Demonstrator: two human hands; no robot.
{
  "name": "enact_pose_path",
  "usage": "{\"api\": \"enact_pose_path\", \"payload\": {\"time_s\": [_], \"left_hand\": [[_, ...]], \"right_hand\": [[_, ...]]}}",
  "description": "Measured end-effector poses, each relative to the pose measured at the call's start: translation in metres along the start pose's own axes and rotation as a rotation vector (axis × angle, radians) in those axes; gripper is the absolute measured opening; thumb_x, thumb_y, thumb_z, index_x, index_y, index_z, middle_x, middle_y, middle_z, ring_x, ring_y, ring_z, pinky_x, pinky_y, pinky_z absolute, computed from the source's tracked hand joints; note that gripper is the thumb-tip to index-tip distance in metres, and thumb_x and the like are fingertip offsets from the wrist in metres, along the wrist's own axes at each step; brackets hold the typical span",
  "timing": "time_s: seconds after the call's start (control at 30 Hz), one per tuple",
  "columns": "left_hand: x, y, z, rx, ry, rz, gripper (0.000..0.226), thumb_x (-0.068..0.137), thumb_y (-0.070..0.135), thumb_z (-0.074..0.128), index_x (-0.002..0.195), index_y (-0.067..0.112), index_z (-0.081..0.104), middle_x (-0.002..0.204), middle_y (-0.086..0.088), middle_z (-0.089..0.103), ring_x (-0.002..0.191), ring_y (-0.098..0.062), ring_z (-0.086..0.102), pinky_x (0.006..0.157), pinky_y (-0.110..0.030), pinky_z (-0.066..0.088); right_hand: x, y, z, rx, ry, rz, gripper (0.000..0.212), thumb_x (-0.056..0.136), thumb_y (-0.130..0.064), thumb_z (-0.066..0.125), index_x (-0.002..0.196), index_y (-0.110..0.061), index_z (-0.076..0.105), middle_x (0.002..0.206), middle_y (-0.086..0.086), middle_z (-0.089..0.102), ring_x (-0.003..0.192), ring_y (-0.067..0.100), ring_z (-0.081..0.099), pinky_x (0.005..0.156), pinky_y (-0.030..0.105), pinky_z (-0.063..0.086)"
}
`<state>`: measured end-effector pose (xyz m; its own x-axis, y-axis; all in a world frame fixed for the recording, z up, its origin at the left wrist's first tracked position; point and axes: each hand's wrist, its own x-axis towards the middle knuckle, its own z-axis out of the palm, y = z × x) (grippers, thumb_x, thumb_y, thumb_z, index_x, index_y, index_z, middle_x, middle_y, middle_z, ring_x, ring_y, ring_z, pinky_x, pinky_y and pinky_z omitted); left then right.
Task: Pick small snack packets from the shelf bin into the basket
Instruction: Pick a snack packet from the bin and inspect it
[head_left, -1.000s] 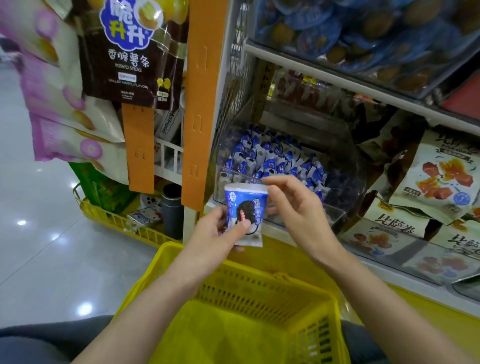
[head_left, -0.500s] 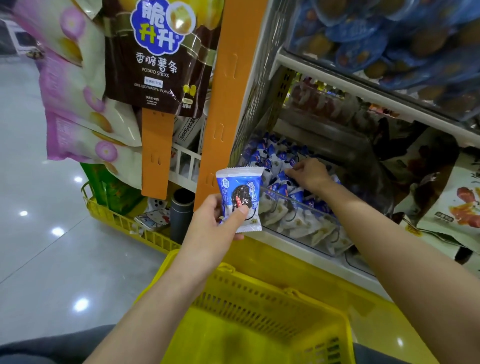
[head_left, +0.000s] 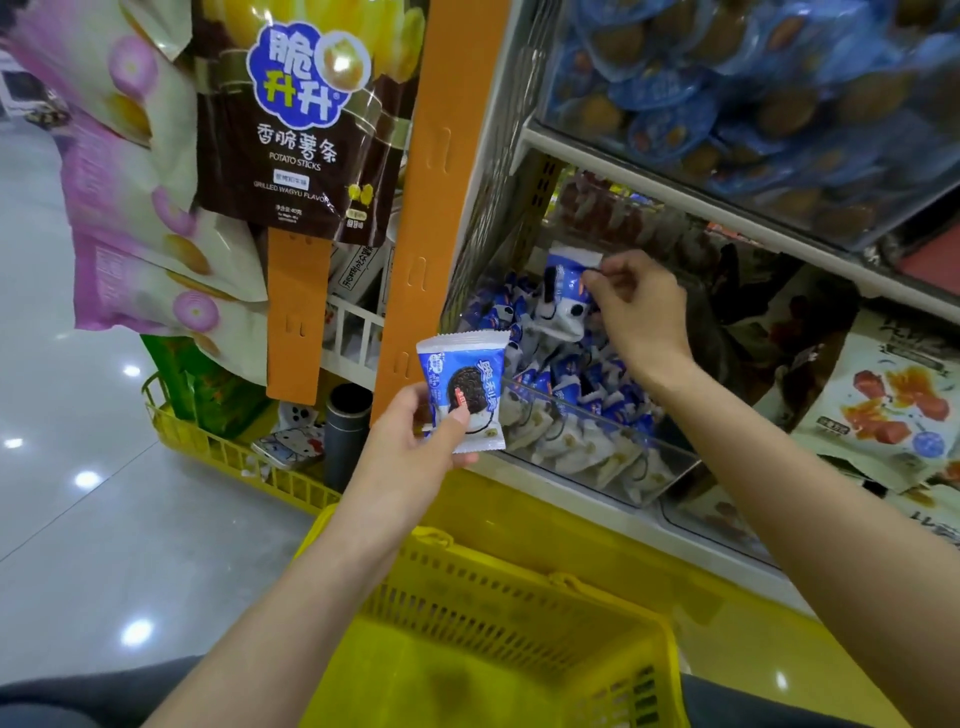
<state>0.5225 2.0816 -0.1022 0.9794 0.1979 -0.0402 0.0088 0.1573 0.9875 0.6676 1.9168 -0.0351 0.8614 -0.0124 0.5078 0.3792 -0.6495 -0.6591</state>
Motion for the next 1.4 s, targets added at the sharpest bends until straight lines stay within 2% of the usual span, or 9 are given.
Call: {"api": "enact_pose_path", "payload": {"time_s": [0.13,0.37,0.6,0.73,0.83,0.93,1.07,1.27,1.4], "left_hand": [[-0.006,0.002,0.003,-0.037,-0.016,0.011,0.032,0.089,0.028,0.056,0.120,0.019,0.051,0.113,0.005,0.064,0.099,-0.003,0.063,0.079,-0.022,0.054],[-0.021,0.000,0.003,0.007,-0.068,0.056,0.022,0.087,0.037,0.055,0.107,0.029,0.055,0.102,0.013,0.063,0.084,0.012,0.059,0.067,-0.008,0.047],[-0.023,-0.001,-0.002,-0.117,-0.217,-0.060,0.043,0.078,0.036,0.060,0.118,0.024,0.054,0.112,0.002,0.067,0.100,-0.010,0.065,0.078,-0.029,0.057],[-0.022,0.002,-0.003,-0.072,-0.218,-0.097,0.049,0.071,0.043,0.064,0.115,0.022,0.058,0.111,-0.001,0.067,0.097,-0.012,0.066,0.072,-0.027,0.057],[-0.021,0.003,-0.001,-0.048,-0.136,-0.114,0.051,0.069,0.044,0.069,0.114,0.025,0.054,0.107,0.003,0.066,0.089,-0.005,0.065,0.058,-0.015,0.051],[-0.021,0.001,0.002,0.014,-0.069,-0.098,0.047,0.073,0.039,0.072,0.113,0.025,0.054,0.100,0.011,0.064,0.080,0.003,0.062,0.045,-0.004,0.042],[-0.017,-0.001,0.000,0.012,0.000,-0.037,0.043,0.073,0.032,0.074,0.110,0.023,0.054,0.092,0.014,0.063,0.068,0.021,0.056,0.046,0.001,0.038],[-0.008,0.000,-0.005,-0.109,0.028,-0.043,0.019,0.087,0.040,0.057,0.103,0.029,0.055,0.096,0.008,0.067,0.077,0.008,0.063,0.061,-0.009,0.048],[-0.005,-0.003,-0.006,-0.094,0.094,-0.025,0.003,0.094,0.028,0.050,0.092,0.027,0.053,0.087,0.007,0.060,0.063,0.017,0.056,0.050,-0.001,0.040]], "right_hand": [[-0.044,-0.028,-0.013,0.200,-0.228,0.004,0.018,0.089,-0.014,0.060,0.076,-0.025,0.053,0.073,0.000,0.062,0.065,0.011,0.060,0.061,0.028,0.056],[-0.090,-0.030,-0.017,0.370,-0.464,0.217,0.017,0.090,-0.010,0.057,0.076,-0.018,0.056,0.058,-0.009,0.066,0.054,0.004,0.061,0.062,0.027,0.057],[-0.108,-0.030,-0.023,0.439,-0.555,0.361,0.013,0.095,-0.021,0.050,0.094,-0.012,0.060,0.093,0.008,0.072,0.081,0.015,0.069,0.067,0.023,0.057],[-0.114,-0.033,-0.027,0.520,-0.628,0.389,0.048,0.088,-0.047,0.043,0.118,-0.010,0.054,0.110,0.010,0.068,0.098,0.020,0.067,0.084,0.032,0.055],[-0.122,-0.038,-0.027,0.469,-0.700,0.336,0.043,0.086,-0.043,0.051,0.125,-0.024,0.050,0.115,-0.007,0.065,0.100,0.002,0.064,0.078,0.017,0.053],[-0.122,-0.041,-0.023,0.402,-0.693,0.315,0.033,0.089,-0.031,0.057,0.122,-0.037,0.051,0.113,-0.015,0.065,0.100,-0.001,0.062,0.077,0.018,0.054],[-0.120,-0.045,-0.015,0.437,-0.644,0.347,0.017,0.090,-0.020,0.058,0.105,-0.026,0.063,0.101,-0.008,0.070,0.086,0.000,0.067,0.067,0.017,0.055],[-0.103,-0.047,-0.014,0.512,-0.578,0.342,0.014,0.089,-0.019,0.059,0.101,-0.012,0.063,0.081,-0.005,0.073,0.068,0.004,0.067,0.056,0.019,0.053],[-0.057,-0.031,-0.010,0.425,-0.297,0.337,0.012,0.089,-0.026,0.061,0.095,-0.016,0.063,0.073,-0.007,0.070,0.066,0.003,0.064,0.056,0.019,0.052]]}}
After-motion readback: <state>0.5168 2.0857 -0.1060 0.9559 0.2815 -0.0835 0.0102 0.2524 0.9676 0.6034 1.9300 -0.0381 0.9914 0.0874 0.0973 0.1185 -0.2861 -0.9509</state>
